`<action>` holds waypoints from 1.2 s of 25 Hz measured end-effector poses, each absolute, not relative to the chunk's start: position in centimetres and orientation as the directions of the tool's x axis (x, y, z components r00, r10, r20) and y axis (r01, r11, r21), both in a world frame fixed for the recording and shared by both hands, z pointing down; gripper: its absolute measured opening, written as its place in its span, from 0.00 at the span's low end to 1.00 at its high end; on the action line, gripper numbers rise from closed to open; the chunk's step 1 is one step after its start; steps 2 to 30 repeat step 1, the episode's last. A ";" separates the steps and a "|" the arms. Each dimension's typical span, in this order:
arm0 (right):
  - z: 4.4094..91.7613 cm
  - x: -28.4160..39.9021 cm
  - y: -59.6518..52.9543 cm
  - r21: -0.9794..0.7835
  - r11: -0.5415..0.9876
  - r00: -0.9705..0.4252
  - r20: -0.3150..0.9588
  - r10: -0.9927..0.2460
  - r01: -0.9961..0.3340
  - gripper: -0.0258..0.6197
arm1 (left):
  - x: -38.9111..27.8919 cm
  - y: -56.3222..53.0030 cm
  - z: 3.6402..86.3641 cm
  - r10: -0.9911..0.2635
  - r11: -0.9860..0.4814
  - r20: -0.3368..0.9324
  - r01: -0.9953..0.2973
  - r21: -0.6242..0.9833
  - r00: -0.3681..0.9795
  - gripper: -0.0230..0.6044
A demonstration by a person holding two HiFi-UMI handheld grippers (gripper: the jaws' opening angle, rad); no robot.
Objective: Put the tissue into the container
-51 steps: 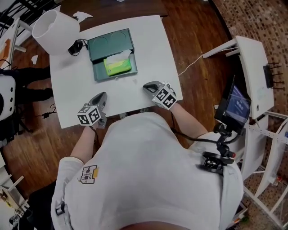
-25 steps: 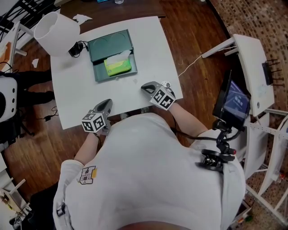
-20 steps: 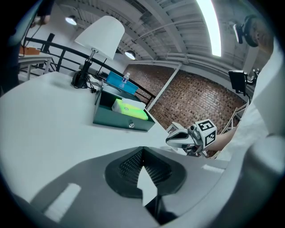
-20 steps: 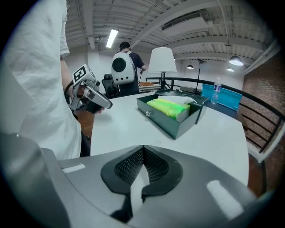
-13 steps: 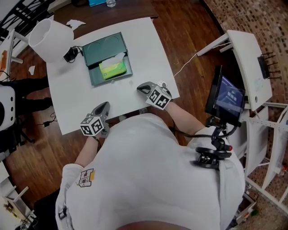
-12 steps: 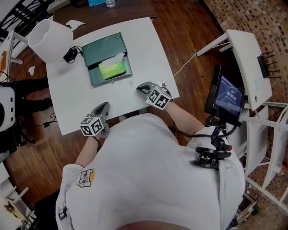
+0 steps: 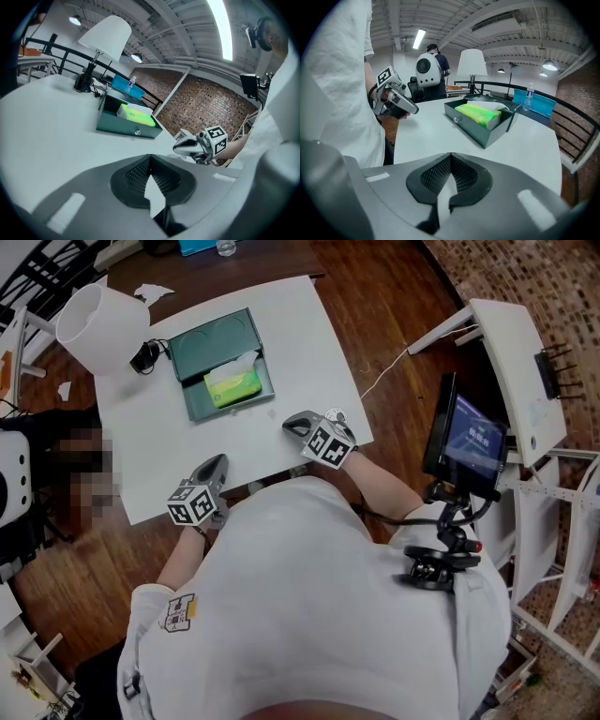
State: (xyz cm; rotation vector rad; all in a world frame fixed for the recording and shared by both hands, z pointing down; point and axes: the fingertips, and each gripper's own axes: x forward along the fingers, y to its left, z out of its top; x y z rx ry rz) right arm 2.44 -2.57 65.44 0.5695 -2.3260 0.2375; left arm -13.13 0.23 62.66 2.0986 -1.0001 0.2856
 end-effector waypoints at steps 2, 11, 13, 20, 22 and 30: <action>65.4 2.4 -2.6 -0.007 0.886 -0.644 0.689 -0.332 -0.464 0.04 | -13.2 0.2 62.6 -0.562 -0.387 0.491 -0.737 0.555 0.665 0.04; 65.4 2.4 -2.6 -0.007 0.886 -0.644 0.689 -0.332 -0.464 0.04 | -13.2 0.2 62.6 -0.562 -0.387 0.491 -0.737 0.555 0.665 0.04; 65.4 2.4 -2.6 -0.007 0.886 -0.644 0.689 -0.332 -0.464 0.04 | -13.2 0.2 62.6 -0.562 -0.387 0.491 -0.737 0.555 0.665 0.04; 65.4 2.4 -2.6 -0.007 0.886 -0.644 0.689 -0.332 -0.464 0.04 | -13.2 0.2 62.6 -0.562 -0.387 0.491 -0.737 0.555 0.665 0.04; 65.4 2.4 -2.6 -0.007 0.886 -0.644 0.689 -0.332 -0.464 0.04 | -13.2 0.2 62.6 -0.562 -0.387 0.491 -0.737 0.555 0.665 0.04; 65.4 2.4 -2.6 -0.007 0.886 -0.644 0.689 -0.332 -0.464 0.04 | -13.2 0.2 62.6 -0.562 -0.387 0.491 -0.737 0.555 0.665 0.04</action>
